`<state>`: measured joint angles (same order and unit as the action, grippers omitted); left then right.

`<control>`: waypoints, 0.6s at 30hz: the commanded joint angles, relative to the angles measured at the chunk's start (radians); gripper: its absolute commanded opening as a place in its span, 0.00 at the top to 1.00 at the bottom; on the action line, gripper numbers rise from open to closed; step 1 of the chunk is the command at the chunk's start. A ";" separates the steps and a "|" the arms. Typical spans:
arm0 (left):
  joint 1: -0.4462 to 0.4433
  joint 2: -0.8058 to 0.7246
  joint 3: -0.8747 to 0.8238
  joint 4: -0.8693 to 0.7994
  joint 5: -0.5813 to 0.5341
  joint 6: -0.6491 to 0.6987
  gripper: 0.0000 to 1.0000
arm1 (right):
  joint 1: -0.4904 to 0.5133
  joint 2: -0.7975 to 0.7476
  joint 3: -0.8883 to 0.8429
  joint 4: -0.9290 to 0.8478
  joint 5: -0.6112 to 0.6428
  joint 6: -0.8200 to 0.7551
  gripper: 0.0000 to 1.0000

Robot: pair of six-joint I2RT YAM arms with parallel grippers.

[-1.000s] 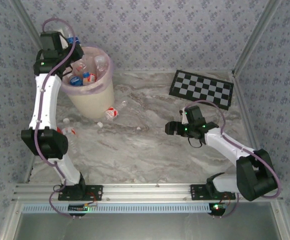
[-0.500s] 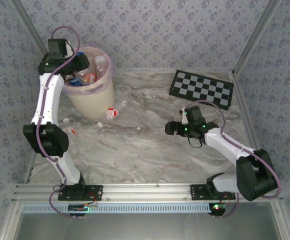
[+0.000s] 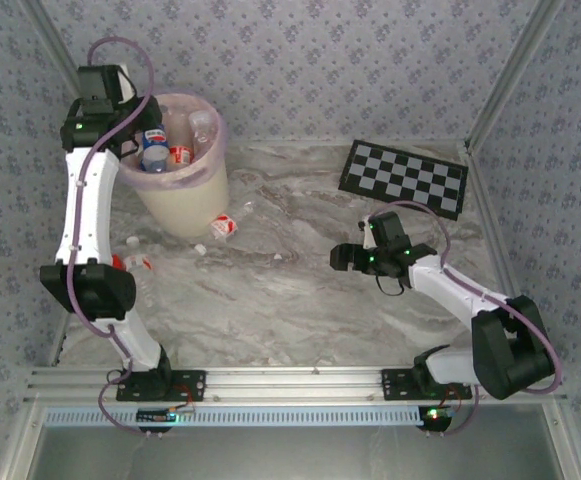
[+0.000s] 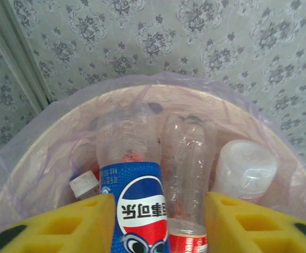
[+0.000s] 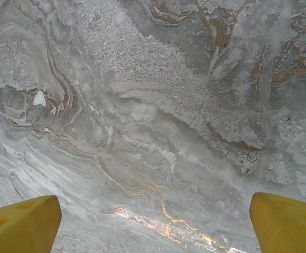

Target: Put the plastic bottles in the bin

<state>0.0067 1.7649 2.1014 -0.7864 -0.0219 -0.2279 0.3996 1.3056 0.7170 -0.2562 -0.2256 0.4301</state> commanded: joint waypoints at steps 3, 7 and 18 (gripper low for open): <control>0.000 0.056 -0.060 -0.005 -0.006 0.017 0.57 | 0.010 0.003 0.009 0.002 -0.012 0.004 0.05; -0.015 0.045 -0.145 0.020 -0.005 0.016 0.59 | 0.009 -0.007 0.003 -0.002 -0.002 0.010 0.06; -0.103 0.076 -0.271 0.038 0.117 -0.042 0.62 | 0.006 -0.003 0.006 0.000 0.004 0.021 0.06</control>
<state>-0.0422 1.8050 1.8839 -0.6548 -0.0219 -0.2367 0.4046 1.3052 0.7170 -0.2546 -0.2253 0.4381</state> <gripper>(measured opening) 0.385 0.940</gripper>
